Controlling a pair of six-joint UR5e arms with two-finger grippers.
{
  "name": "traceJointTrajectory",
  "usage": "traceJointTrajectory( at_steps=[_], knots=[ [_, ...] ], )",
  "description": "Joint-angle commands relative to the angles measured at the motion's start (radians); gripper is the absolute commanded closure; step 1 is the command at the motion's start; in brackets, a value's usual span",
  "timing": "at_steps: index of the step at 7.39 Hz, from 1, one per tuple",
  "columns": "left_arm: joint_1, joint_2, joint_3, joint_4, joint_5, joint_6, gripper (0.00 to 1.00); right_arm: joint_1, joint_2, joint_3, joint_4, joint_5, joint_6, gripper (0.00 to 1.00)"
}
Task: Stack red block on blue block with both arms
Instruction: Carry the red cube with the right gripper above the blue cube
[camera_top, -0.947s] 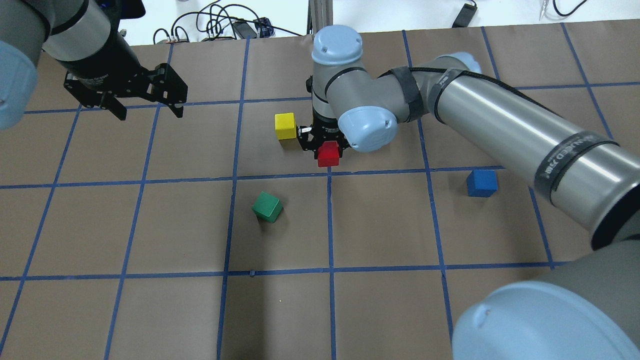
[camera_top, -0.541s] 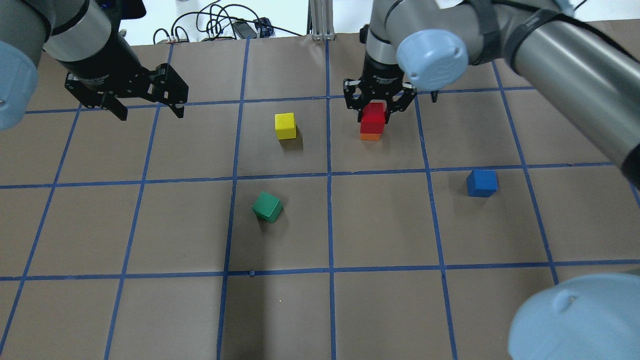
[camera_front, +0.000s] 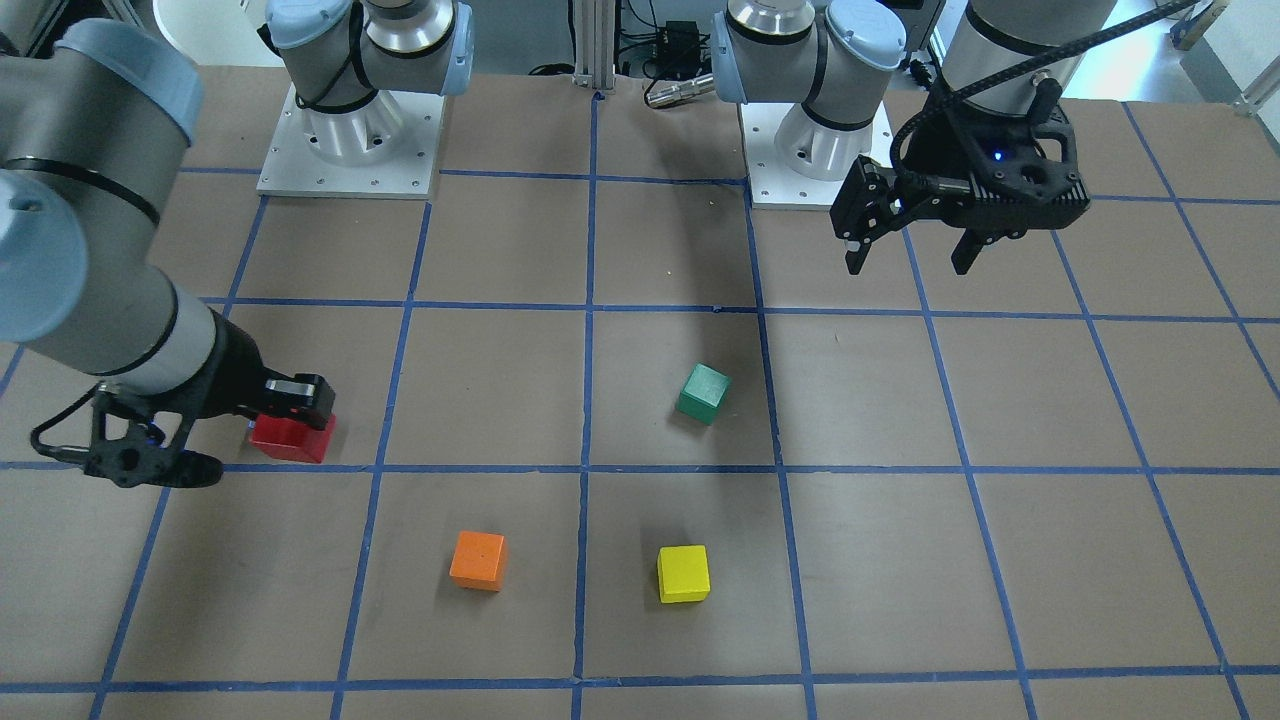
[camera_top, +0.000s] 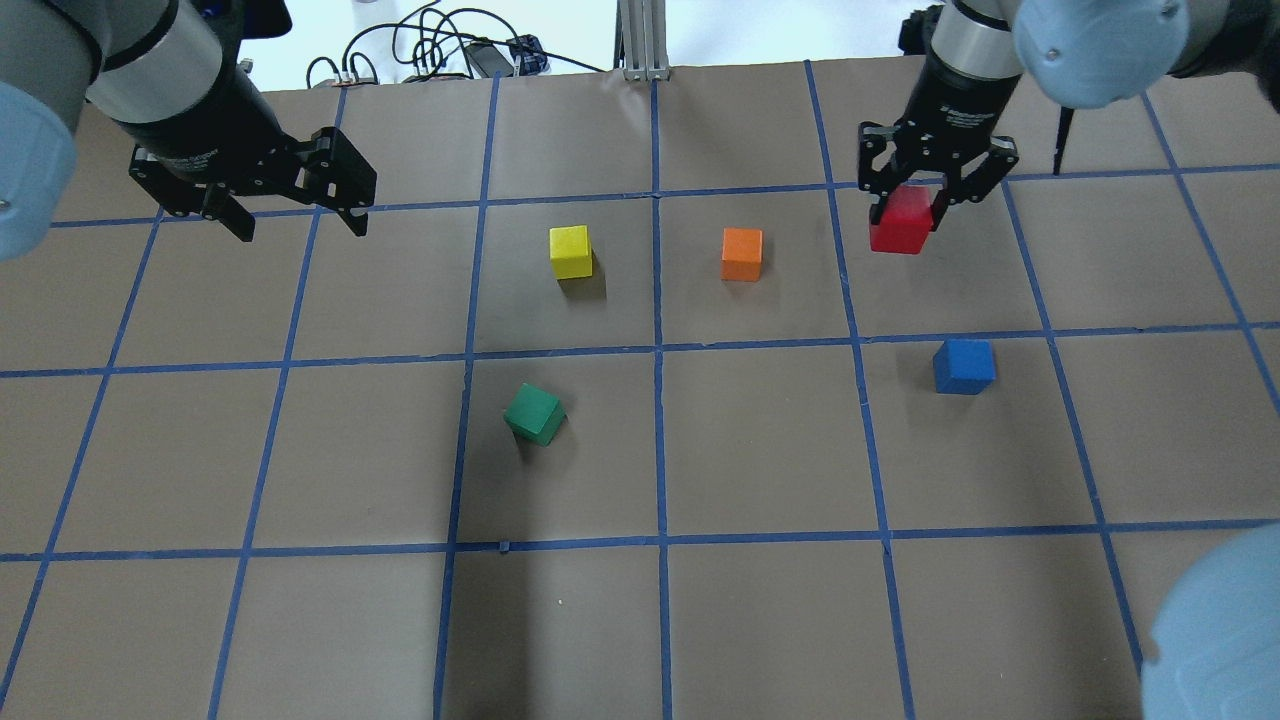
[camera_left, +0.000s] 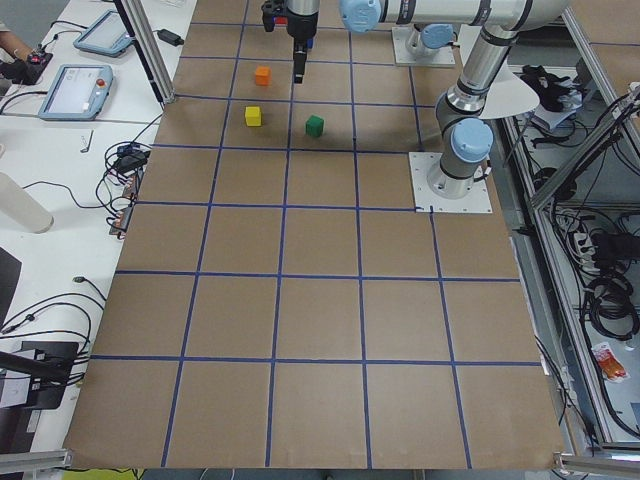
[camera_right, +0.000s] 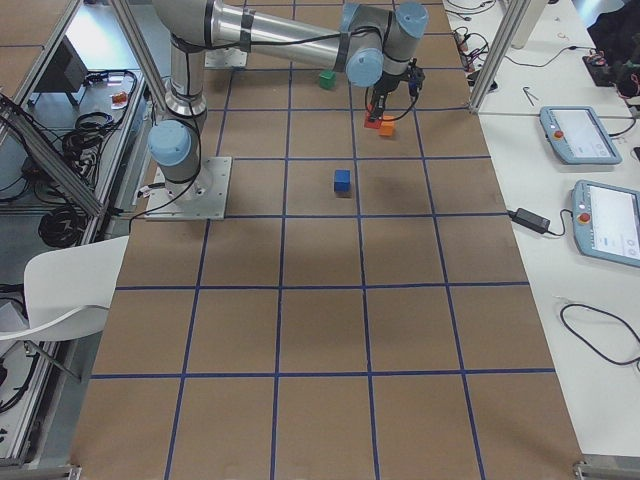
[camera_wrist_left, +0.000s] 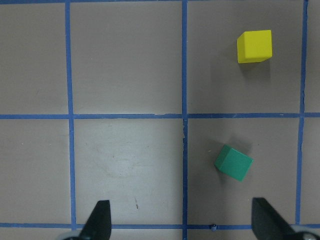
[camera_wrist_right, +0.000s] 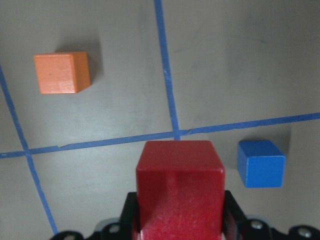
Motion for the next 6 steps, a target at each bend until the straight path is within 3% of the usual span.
traceJointTrajectory(
  at_steps=[1,2,4,6],
  knots=[
    [0.000,-0.001,0.001,0.000,0.000,0.002,0.00,-0.119,-0.023,0.082,-0.009,-0.045,-0.166,1.00],
    [0.000,-0.001,0.001,0.000,0.000,0.000,0.00,-0.132,-0.023,0.117,-0.016,-0.047,-0.177,1.00],
    [0.000,-0.001,-0.001,0.000,0.000,0.000,0.00,-0.133,-0.036,0.223,-0.143,-0.077,-0.179,1.00],
    [0.000,-0.001,-0.001,0.000,0.000,0.000,0.00,-0.130,-0.052,0.342,-0.334,-0.077,-0.179,1.00]
  ],
)
